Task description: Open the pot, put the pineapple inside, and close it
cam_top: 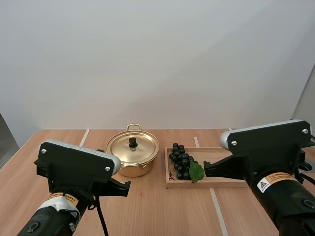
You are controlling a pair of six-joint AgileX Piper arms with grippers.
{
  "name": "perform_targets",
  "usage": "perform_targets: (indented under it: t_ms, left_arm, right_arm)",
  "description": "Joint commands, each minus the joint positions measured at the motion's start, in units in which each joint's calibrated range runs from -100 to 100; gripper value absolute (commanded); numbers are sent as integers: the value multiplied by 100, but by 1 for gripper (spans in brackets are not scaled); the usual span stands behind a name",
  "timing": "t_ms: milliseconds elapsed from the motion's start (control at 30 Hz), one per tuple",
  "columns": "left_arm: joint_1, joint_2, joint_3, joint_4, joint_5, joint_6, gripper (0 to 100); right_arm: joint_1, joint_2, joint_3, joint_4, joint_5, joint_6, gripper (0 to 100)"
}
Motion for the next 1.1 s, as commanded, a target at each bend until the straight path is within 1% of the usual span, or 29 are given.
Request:
perform_targets:
  t_ms: [0, 100, 167, 233, 367, 433, 600, 733, 900, 967, 1067]
  left_arm:
    - [-19, -24, 112, -108, 61, -218, 0]
    - [5, -24, 262, -108, 83, -382, 0]
    - [24, -24, 411, -108, 83, -493, 0]
    - [37, -24, 528, -108, 62, -512, 0]
    - [70, -24, 576, -119, 18, -542, 0]
    - [87, -24, 576, -119, 18, -712, 0]
    - [89, -24, 576, -119, 7, -848, 0]
    - [89, -24, 576, -119, 7, -868, 0]
    - [113, -24, 576, -119, 7, -986, 0]
    - [122, -24, 597, -119, 7, -986, 0]
    - [121, -24, 597, -119, 7, -1086, 0]
  right_arm:
    - [-24, -42, 28, 109, 746, -12, 0]
    - [-24, -42, 280, 99, 806, -12, 0]
    - [-24, -42, 462, 83, 474, -22, 0]
    - [-24, -42, 609, 0, 448, -22, 0]
    - [-24, -42, 851, -111, 414, -32, 0]
    - [-24, -42, 967, -123, 388, -57, 0]
    - [-24, -42, 1176, -113, 388, -240, 0]
    - [-24, -42, 1222, -113, 388, -239, 0]
    - [-24, -42, 1552, 142, -199, -229, 0]
    - [-24, -42, 1552, 262, -468, -205, 0]
    - [-24, -42, 1552, 336, -490, -110, 0]
